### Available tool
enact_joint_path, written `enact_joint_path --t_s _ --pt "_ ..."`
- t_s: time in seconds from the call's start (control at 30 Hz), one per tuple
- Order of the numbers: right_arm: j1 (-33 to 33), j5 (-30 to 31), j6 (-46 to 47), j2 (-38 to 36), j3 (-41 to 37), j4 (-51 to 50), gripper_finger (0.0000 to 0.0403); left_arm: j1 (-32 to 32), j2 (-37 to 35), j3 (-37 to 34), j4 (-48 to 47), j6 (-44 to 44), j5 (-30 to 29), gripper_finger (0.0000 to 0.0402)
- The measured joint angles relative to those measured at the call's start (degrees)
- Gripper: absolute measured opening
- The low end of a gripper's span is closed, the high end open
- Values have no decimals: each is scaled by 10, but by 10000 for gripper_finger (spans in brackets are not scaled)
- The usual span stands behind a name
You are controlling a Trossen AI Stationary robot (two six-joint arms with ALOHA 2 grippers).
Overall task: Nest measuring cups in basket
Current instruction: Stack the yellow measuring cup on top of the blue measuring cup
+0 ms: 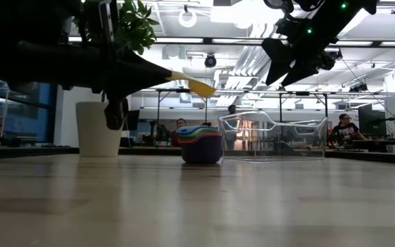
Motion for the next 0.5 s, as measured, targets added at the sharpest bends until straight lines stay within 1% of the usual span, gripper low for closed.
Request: enact_joint_path --t_s 0.13,0.2,0.3,0.43,0.5 --pt "0 -5 -5 0 0 5 243 19 0 0 0 -15 48 0" --pt "0 -5 -18 0 0 8 243 30 -9 0 0 10 66 0" --pt "0 -7 -30 0 0 11 243 35 -23 0 6 74 66 0" --pt "0 -7 -27 0 0 16 243 38 -47 0 0 101 63 0" --pt "0 -7 -27 0 0 16 243 38 -60 0 -20 101 63 0"
